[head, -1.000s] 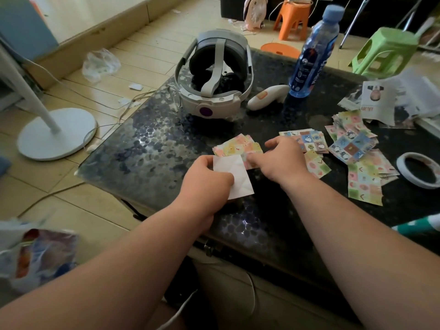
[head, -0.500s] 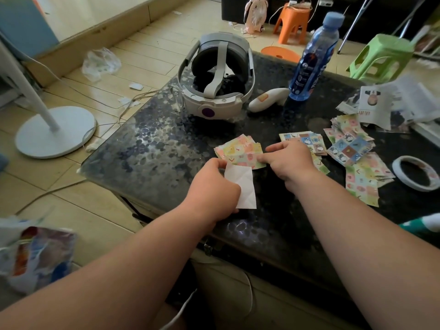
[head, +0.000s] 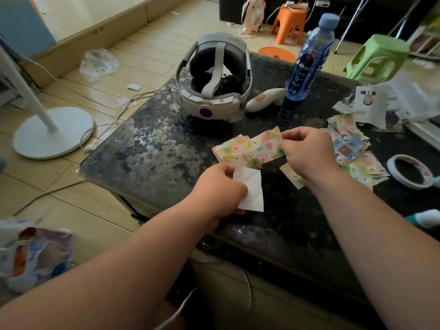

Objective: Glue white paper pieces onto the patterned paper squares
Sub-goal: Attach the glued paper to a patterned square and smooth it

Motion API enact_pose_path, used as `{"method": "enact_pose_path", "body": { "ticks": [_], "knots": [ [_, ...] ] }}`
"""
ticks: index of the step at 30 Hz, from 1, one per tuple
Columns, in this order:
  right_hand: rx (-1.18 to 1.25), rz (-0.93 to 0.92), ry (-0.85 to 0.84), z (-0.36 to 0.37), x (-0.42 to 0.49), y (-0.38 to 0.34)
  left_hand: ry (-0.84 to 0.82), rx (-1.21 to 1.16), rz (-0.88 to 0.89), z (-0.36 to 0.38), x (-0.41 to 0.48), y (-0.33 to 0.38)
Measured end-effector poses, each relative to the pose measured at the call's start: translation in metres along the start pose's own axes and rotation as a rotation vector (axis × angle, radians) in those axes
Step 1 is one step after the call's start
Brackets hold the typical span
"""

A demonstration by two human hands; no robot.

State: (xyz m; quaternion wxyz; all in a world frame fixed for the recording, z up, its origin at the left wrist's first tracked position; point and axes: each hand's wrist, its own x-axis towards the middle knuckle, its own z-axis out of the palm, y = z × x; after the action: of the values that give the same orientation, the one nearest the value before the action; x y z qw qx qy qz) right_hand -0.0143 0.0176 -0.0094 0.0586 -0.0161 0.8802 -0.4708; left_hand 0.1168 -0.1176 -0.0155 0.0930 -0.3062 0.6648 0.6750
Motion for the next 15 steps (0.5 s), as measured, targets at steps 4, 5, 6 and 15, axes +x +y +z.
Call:
{"method": "enact_pose_path", "body": {
  "ticks": [4, 5, 6, 15],
  "knots": [
    [0.035, -0.169, 0.175, -0.049, -0.037, -0.024, -0.068, -0.115, -0.065, 0.013, -0.005, 0.008],
    [0.131, -0.160, 0.200, -0.065, -0.047, -0.028, -0.081, -0.160, -0.079, 0.018, -0.005, 0.009],
    [0.298, -0.128, 0.186, -0.082, -0.058, -0.031, -0.095, -0.211, -0.097, 0.024, -0.008, 0.011],
    [0.608, 0.320, -0.360, -0.143, -0.118, 0.027, -0.274, -0.248, -0.119, 0.090, -0.039, 0.007]
  ]
}}
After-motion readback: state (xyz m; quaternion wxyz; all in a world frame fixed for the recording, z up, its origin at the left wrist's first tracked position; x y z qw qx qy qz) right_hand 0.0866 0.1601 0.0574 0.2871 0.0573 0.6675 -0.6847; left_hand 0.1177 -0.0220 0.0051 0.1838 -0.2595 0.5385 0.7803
